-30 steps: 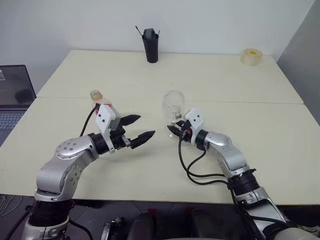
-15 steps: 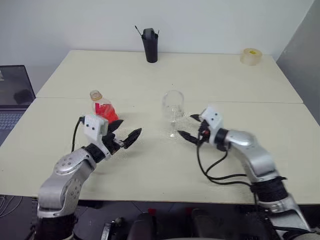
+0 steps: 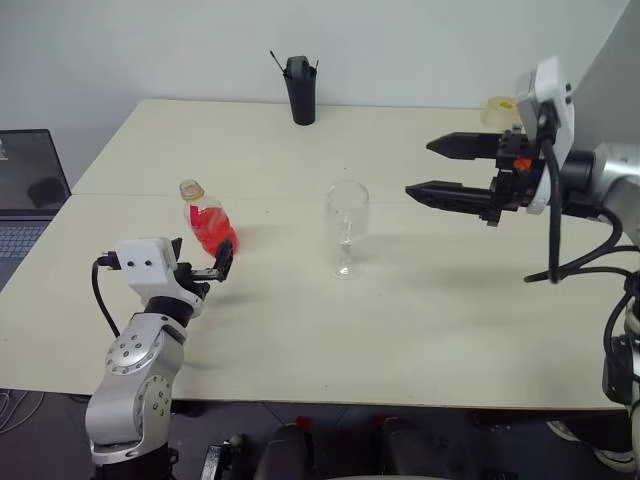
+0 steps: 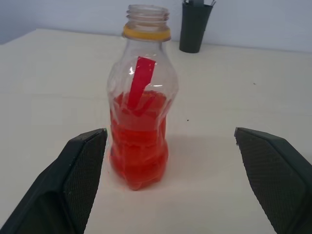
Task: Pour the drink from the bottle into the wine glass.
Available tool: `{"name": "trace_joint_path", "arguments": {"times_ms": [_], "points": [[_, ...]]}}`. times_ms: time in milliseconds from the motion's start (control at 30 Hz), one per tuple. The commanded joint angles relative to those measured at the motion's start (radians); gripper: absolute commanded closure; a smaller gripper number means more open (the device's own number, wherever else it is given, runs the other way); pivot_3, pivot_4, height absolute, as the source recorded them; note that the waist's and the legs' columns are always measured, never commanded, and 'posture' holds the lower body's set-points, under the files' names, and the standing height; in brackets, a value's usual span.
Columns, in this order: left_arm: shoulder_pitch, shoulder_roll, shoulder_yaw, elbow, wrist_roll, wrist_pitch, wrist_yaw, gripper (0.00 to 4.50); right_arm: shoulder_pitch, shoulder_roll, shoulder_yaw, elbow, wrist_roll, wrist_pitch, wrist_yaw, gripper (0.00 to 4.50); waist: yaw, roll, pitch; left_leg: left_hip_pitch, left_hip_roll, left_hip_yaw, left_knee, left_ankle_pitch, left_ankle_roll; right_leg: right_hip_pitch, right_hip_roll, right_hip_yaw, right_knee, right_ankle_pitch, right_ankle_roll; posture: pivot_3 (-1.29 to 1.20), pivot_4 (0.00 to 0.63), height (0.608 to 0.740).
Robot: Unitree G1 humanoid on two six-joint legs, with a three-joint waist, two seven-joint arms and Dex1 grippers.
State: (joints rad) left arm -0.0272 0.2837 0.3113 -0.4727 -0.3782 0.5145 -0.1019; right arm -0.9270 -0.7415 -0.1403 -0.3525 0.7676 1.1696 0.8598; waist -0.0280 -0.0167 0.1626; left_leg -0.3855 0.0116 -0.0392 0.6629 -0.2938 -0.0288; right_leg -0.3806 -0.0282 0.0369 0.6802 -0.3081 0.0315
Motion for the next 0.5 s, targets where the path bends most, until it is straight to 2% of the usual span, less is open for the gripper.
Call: {"name": "trace_joint_path", "arguments": {"times_ms": [33, 200, 500], "points": [[-0.01, -0.014, -0.01, -0.021, 0.048, -0.032, 0.04, 0.0, -0.042, 0.0, 0.011, -0.027, 0.044, 0.017, -0.013, 0.01, 0.001, 0.0, 0.0, 0.0, 0.0, 0.0, 0.0, 0.0, 0.0, 0.0, 0.0, 0.0, 0.0, 0.0, 0.0, 0.0, 0.15, 0.74], [-0.062, -0.003, -0.02, 0.064, 0.109, -0.049, 0.064, 0.0, -0.047, -0.01, 0.078, -0.011, 0.016, -0.012, -0.017, 0.01, 0.002, 0.0, 0.0, -0.001, 0.0, 0.0, 0.0, 0.0, 0.0, 0.0, -0.001, -0.001, 0.0, 0.0, 0.0, 0.0, 0.15, 0.74], [-0.174, 0.003, -0.044, 0.241, 0.155, -0.1, 0.036, 0.0, -0.059, -0.003, 0.104, 0.0, 0.013, -0.017, -0.039, 0.01, 0.003, 0.0, 0.0, -0.002, 0.0, 0.0, 0.0, 0.0, 0.0, -0.001, -0.001, -0.001, 0.0, 0.0, 0.0, 0.0, 0.15, 0.74]]}}
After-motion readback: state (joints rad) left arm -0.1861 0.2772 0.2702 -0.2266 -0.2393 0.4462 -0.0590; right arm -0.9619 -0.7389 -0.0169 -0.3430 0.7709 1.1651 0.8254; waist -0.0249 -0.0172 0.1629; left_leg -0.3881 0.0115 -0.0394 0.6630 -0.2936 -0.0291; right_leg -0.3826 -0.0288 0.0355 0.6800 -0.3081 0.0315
